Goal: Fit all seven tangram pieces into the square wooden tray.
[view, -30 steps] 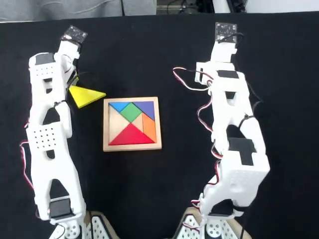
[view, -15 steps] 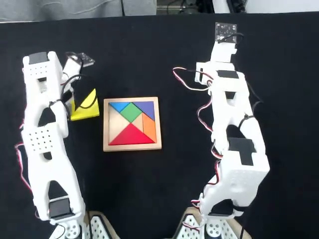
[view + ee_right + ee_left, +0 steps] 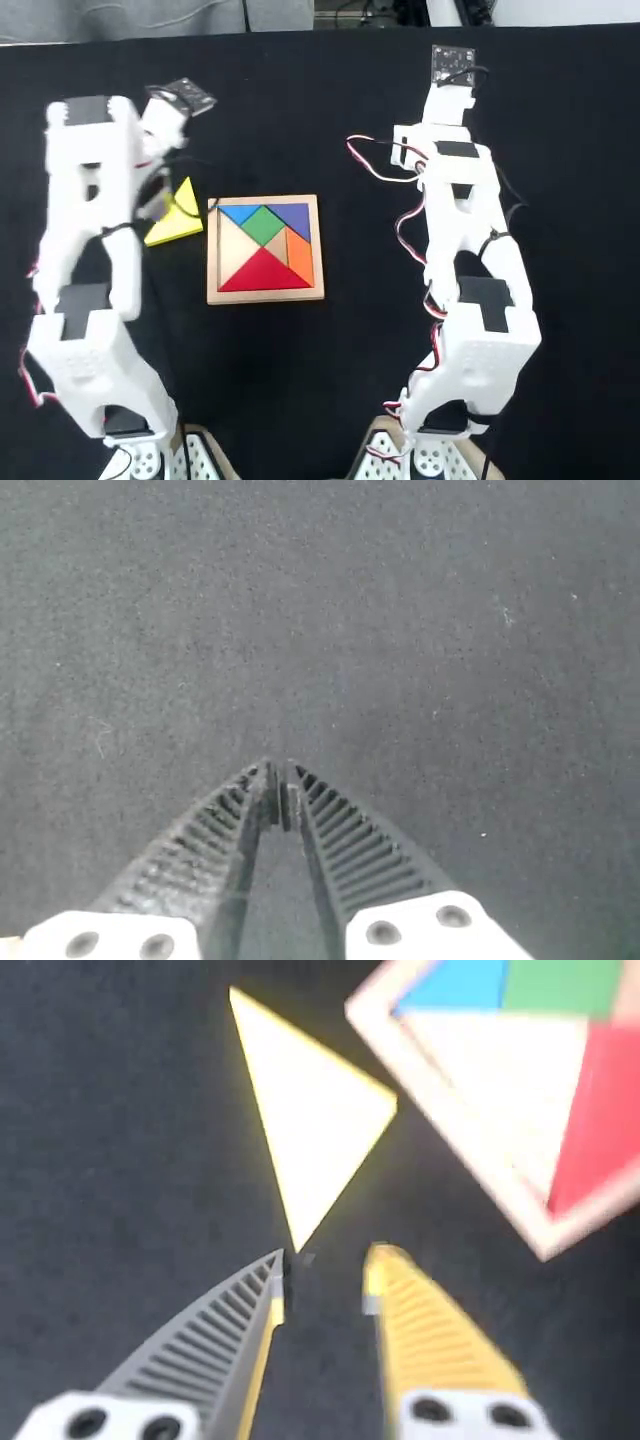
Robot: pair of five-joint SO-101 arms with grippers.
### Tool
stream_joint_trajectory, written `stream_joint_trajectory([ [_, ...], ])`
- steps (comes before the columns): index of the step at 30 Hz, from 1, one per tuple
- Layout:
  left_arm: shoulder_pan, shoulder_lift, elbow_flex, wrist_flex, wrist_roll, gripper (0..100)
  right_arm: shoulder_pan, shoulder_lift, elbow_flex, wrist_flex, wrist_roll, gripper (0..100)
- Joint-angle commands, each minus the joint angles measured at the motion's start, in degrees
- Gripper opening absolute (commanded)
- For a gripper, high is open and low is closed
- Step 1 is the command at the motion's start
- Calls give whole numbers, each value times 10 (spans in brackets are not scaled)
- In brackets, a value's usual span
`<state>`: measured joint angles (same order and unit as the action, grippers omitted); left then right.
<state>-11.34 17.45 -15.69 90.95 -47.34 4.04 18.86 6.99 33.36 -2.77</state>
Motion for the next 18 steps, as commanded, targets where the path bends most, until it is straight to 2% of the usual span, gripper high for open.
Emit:
stream_joint_trajectory([
  [1, 35, 9, 42, -101, 84, 264, -5, -13, -15, -7, -5, 15],
  [6, 38, 60, 31, -127, 29, 267, -5, -13, -17, -7, -5, 15],
  [14, 27, 145, -42, -130, 30, 268, -5, -13, -17, -7, -5, 15],
  [18, 23, 168, -92, -129, 114, 269, -5, -13, -17, -7, -5, 15],
])
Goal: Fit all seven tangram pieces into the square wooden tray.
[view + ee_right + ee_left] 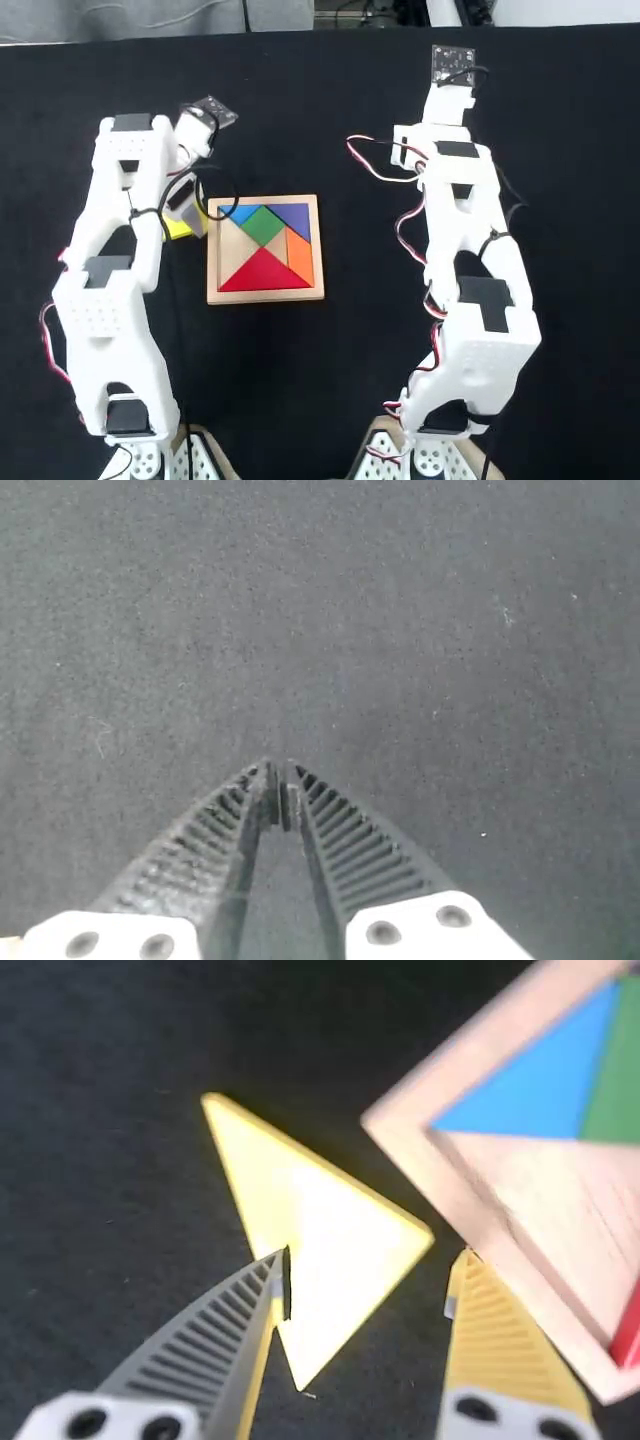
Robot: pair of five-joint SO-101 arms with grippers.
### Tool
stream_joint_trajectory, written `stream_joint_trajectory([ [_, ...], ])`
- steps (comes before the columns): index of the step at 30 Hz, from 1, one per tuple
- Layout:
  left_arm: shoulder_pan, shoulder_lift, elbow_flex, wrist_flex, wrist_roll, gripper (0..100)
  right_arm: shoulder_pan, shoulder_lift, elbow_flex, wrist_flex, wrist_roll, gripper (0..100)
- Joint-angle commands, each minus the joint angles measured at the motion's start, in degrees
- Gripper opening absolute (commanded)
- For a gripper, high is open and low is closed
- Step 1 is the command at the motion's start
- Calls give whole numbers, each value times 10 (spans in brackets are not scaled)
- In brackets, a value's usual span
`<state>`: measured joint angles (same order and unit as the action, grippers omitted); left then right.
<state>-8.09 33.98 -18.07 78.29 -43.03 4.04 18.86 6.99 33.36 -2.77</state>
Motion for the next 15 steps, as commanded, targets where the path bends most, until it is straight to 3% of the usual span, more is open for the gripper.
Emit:
stream_joint_trajectory([
  [1, -9, 5, -77, 0, 92, 269, -5, -13, -17, -7, -5, 15],
  [7, -9, 12, -102, 37, 110, 275, -6, -12, -17, -7, -5, 15],
  [12, -32, 12, -102, 68, 111, 362, -6, -12, -17, -7, -5, 15],
  [15, -39, 12, -102, 69, 109, 359, -7, -12, -17, -7, -5, 15],
])
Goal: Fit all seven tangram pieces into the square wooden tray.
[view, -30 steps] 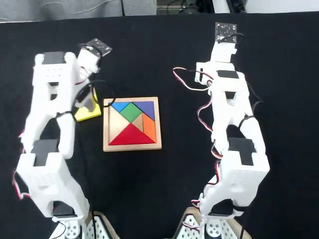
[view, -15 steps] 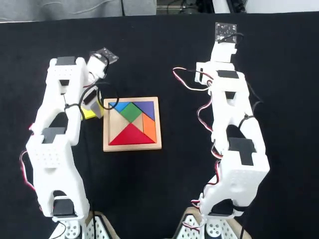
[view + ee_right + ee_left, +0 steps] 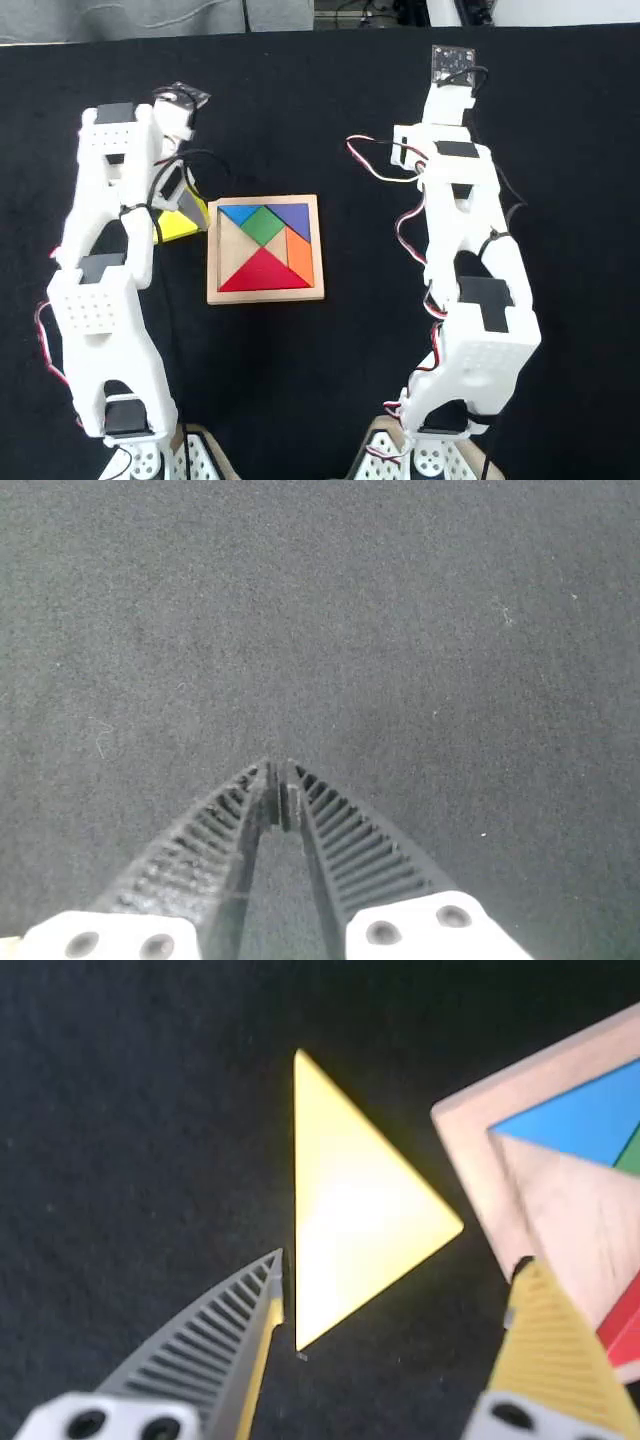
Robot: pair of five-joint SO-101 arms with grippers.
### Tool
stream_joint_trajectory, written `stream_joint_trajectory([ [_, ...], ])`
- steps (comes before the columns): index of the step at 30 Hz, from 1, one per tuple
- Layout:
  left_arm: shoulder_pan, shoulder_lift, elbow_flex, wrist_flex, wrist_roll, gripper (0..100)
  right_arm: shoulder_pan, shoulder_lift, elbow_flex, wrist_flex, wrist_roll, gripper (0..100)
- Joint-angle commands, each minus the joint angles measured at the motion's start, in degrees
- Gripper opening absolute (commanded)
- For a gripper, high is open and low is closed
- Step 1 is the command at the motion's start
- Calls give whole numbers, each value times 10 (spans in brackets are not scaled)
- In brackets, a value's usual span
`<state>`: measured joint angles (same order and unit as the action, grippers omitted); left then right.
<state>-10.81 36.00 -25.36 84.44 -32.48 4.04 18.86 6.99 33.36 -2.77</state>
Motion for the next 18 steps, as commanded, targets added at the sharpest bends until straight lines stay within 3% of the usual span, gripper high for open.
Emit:
stream_joint_trajectory([
  [1, -14, -8, -29, 7, 3, 356, -10, -12, -17, -7, -5, 15],
  [18, -15, 69, -88, -20, -25, 356, -18, -12, -14, -7, 18, 15],
])
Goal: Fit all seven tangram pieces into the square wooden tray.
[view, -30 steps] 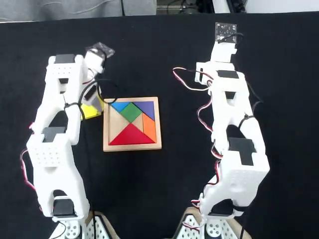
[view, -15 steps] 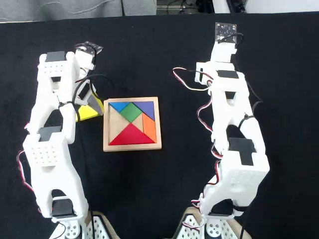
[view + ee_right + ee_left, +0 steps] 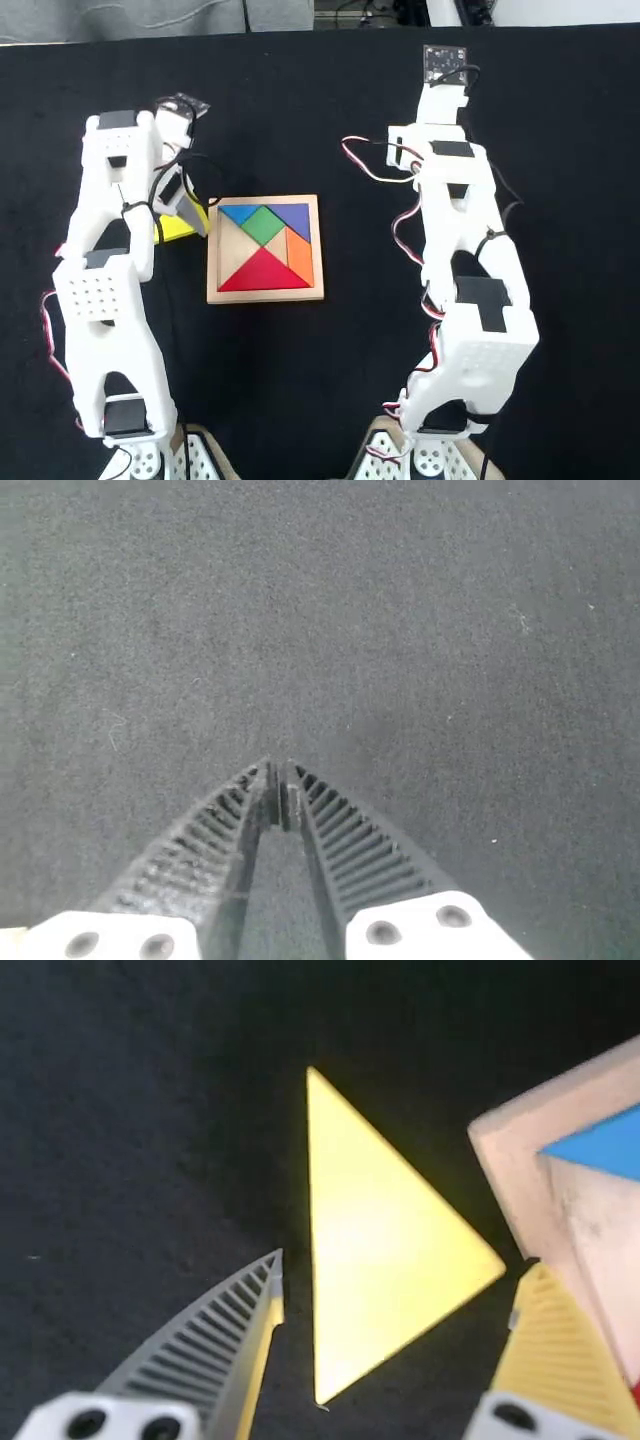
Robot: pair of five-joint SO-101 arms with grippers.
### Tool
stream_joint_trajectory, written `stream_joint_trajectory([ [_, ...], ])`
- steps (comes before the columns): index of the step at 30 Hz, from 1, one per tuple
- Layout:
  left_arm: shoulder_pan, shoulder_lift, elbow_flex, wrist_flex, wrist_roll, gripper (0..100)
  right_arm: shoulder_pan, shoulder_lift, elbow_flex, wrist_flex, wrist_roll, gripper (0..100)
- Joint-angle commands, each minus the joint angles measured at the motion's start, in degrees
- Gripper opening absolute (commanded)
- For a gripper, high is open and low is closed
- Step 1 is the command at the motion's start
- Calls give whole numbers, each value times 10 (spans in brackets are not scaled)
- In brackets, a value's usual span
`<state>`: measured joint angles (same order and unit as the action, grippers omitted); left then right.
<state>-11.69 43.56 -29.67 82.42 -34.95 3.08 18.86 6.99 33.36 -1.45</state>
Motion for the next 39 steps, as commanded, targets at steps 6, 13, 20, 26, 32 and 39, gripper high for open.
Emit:
stream_joint_trajectory([
  [6, 4, 2, -45, 0, -1, 356, -8, -12, -14, -7, 5, 15],
  [13, 1, 41, -51, 0, -2, 356, -8, -12, -14, -7, 5, 15],
  [20, 0, 41, -52, -1, -7, 337, -8, -12, -14, -7, 5, 15],
  [26, 4, 41, -52, -4, -7, 266, -8, -12, -15, -7, 5, 15],
  [32, 11, 38, -52, 2, -2, 233, -8, -12, -15, -7, 5, 15],
  [39, 16, -69, -153, 170, -1, 195, -7, -12, -16, -7, 5, 15],
])
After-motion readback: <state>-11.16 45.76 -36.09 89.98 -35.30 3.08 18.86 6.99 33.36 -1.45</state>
